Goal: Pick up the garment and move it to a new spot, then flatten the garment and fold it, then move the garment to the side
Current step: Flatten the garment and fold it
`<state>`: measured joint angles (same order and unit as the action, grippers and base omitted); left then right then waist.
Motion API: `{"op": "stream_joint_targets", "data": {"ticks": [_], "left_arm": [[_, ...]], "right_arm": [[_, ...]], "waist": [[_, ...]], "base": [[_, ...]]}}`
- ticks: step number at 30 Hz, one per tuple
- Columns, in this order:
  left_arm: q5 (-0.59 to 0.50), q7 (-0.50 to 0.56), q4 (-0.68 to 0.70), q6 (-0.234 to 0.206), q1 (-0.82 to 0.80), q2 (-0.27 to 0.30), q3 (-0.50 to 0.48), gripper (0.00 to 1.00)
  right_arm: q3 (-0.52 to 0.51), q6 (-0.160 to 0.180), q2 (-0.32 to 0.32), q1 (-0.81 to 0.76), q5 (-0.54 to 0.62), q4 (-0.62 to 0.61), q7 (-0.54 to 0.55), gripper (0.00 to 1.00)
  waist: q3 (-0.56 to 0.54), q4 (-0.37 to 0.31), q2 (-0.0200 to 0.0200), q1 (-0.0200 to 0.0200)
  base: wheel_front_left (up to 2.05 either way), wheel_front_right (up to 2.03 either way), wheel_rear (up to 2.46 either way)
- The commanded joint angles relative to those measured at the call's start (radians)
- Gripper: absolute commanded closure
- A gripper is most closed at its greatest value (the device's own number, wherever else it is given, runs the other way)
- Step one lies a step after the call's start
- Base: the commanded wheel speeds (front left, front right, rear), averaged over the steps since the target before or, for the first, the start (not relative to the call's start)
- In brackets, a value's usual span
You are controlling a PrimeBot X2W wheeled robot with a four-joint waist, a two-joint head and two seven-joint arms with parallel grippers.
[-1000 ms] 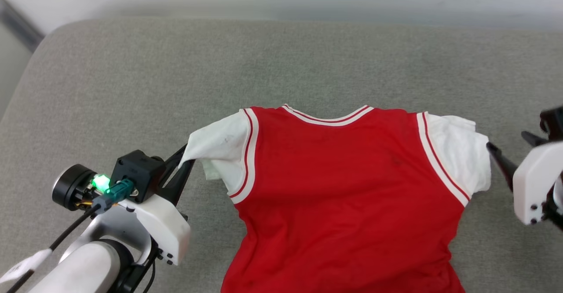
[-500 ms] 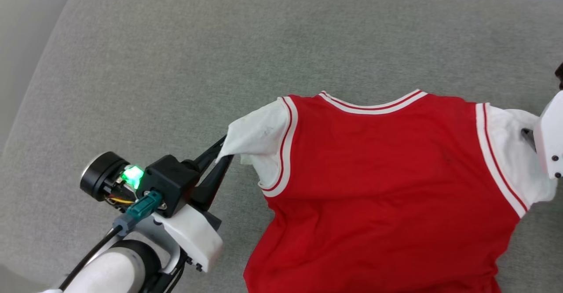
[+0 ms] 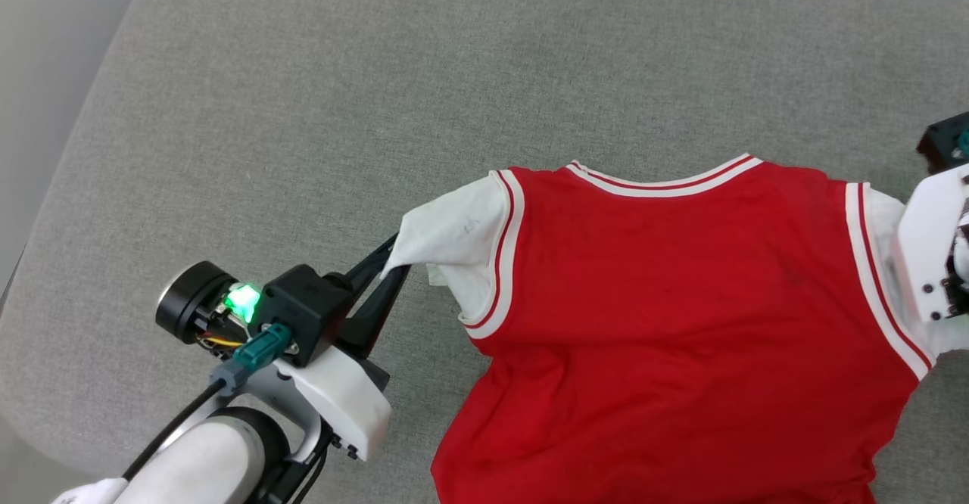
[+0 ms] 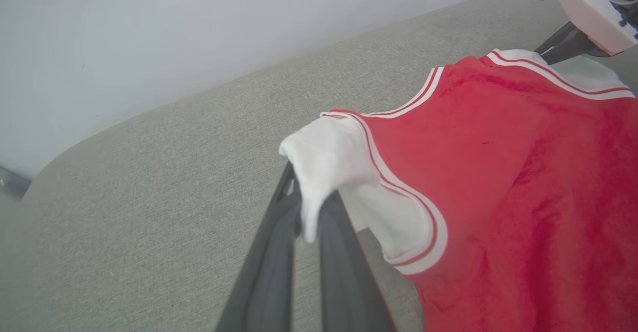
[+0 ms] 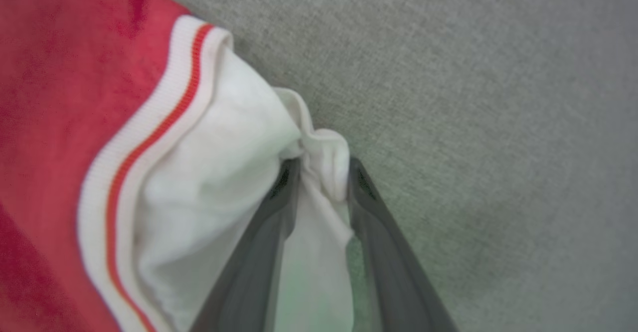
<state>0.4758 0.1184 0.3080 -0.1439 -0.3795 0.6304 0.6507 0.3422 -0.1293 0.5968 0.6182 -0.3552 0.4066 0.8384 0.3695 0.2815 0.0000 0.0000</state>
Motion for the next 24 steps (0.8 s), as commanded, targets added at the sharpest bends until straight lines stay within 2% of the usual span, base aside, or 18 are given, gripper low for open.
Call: {"op": "stream_joint_targets", "data": {"ticks": [1,7,12,17,24], "left_arm": [[0.003,-0.008,-0.004,-0.001,-0.010,0.001,-0.004,1.00],[0.031,-0.027,-0.040,-0.014,0.022,0.016,-0.033,1.00],[0.046,-0.034,-0.063,-0.026,0.051,0.056,-0.063,1.00],[0.064,-0.034,-0.040,-0.056,0.084,0.104,-0.106,1.00],[0.082,-0.038,0.017,-0.102,0.124,0.185,-0.189,1.00]], "right_arm": [[0.028,-0.002,-0.022,-0.067,-0.007,0.057,0.006,1.00],[-0.001,-0.001,-0.019,-0.016,-0.030,0.055,-0.110,1.00],[0.002,-0.001,-0.006,0.017,-0.067,0.045,-0.195,1.00],[0.001,-0.001,0.010,0.036,-0.131,-0.010,-0.262,1.00],[-0.013,-0.001,0.061,0.046,-0.174,-0.135,-0.295,1.00]], "waist": [[-0.010,-0.006,0.0000,0.0000],[-0.087,-0.044,0.0000,0.0000],[-0.169,-0.093,0.0000,0.0000],[-0.246,-0.140,0.0000,0.0000],[-0.319,-0.200,0.0000,0.0000]], "base": [[0.00,0.00,0.00],[0.00,0.00,0.00],[0.00,0.00,0.00],[0.00,0.00,0.00],[0.00,0.00,0.00]]}}
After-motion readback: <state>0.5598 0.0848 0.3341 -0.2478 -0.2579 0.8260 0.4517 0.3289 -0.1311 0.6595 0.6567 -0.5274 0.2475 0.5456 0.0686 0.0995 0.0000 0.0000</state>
